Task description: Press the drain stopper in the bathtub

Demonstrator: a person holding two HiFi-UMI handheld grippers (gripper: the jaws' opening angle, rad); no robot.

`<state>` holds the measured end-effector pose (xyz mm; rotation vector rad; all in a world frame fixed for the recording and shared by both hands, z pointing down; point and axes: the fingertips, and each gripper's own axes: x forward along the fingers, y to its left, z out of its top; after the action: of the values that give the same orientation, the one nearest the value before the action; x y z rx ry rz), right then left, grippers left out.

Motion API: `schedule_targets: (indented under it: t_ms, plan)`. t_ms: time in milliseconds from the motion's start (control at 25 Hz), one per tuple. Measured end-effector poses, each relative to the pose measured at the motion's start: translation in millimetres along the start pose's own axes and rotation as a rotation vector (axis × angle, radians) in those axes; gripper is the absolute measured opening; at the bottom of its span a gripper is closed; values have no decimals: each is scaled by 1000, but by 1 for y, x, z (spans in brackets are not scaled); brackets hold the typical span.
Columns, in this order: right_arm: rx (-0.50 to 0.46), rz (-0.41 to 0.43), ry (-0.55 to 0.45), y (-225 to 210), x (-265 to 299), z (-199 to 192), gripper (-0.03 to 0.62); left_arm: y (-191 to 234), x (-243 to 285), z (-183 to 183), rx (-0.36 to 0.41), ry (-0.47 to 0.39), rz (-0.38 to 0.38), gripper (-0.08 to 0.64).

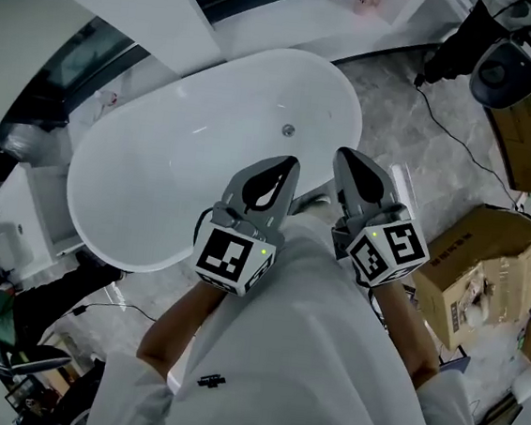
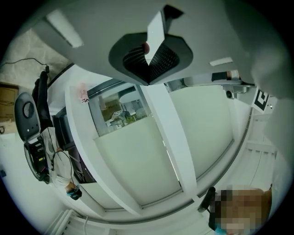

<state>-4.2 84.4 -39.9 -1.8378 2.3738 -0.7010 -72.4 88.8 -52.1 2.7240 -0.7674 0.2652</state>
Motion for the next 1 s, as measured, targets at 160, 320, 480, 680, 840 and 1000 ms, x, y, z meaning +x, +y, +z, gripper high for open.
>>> schedule_targets:
  t_ms: [160,320,480,680,840,1000]
  plan:
    - [-34,22,-13,36,-9,-3,5,-12,-23,-11,34,36,-7,0]
    - [-76,33,-11,60,-15,-12,6,-5,-40,-21,-15,37,36,0]
    - [-82,14,-3,63,-27,-22,5,-9,-38,-22,-21,40,38,0]
    - [-86,-3,0,62,-32,-25,5,-21,-32,-26,1,57,-10,0]
    - [-101,0,-4,65,-31,-23,6,-19,-30,-28,-10,72,-14,0]
    - [-96,-8,0,68,-27,-24,5,-14,-32,-27,-4,71,-19,0]
